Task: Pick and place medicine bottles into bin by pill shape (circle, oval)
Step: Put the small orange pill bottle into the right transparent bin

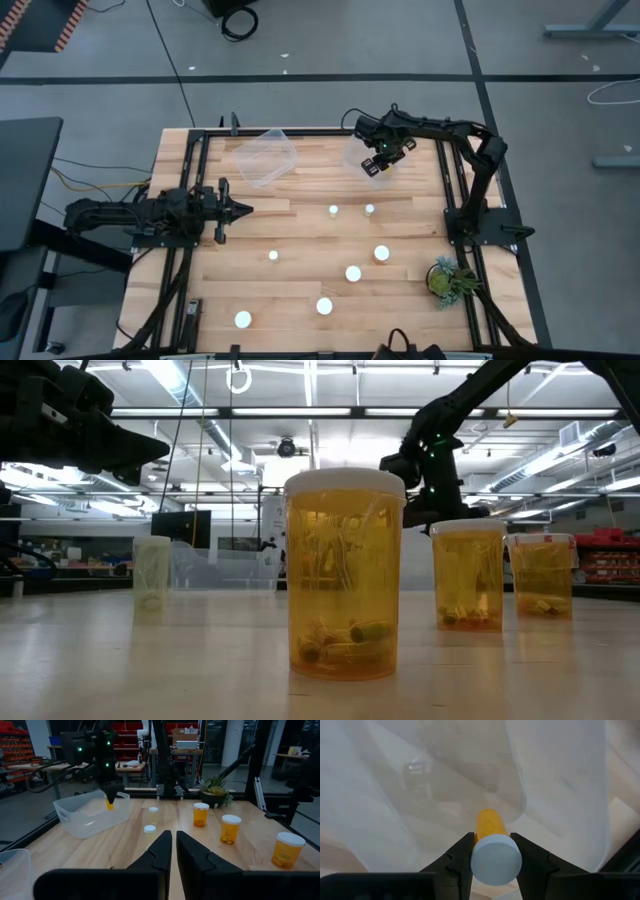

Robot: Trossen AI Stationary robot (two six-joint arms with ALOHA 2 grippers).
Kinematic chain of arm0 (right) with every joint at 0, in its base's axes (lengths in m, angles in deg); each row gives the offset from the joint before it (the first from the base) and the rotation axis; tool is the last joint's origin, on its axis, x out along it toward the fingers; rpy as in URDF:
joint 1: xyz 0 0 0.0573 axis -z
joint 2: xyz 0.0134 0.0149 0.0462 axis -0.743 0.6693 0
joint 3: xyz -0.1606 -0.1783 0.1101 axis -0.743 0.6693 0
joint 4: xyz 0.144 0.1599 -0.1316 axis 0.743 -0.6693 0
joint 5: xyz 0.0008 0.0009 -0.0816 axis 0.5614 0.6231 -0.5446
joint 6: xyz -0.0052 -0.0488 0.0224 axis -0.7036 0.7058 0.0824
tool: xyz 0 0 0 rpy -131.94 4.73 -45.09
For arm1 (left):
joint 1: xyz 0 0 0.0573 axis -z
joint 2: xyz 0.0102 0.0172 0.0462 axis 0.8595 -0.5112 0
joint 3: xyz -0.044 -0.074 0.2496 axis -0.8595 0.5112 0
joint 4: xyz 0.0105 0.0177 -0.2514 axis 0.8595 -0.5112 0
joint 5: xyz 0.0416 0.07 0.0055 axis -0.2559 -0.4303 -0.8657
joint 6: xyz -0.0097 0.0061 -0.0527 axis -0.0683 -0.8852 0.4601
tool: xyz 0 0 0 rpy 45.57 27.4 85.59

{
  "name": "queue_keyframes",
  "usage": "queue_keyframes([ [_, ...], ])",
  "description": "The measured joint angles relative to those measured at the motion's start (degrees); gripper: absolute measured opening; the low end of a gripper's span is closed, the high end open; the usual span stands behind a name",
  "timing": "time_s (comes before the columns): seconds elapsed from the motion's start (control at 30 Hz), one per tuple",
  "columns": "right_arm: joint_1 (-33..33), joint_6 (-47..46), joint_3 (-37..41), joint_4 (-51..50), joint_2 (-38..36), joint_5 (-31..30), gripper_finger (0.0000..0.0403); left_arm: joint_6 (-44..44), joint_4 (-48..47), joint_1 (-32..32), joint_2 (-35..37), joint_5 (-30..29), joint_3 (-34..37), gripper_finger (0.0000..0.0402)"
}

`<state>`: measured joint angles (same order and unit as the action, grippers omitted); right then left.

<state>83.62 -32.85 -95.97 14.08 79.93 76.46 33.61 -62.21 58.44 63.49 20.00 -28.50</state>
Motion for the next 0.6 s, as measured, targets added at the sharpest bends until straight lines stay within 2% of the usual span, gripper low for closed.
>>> queue_keyframes([
  [0.43, 0.0, 1.14, 0.75, 2.16, 0.0, 0.07, 0.013, 0.0, 0.0, -0.02, 0.0, -0.01, 0.02, 0.0027],
  [0.6, 0.0, 1.16, 0.75, 2.16, 0.0, 0.11, 0.0157, -0.02, 0.0, 0.0, 0.0, 0.01, 0.01, 0.0034],
])
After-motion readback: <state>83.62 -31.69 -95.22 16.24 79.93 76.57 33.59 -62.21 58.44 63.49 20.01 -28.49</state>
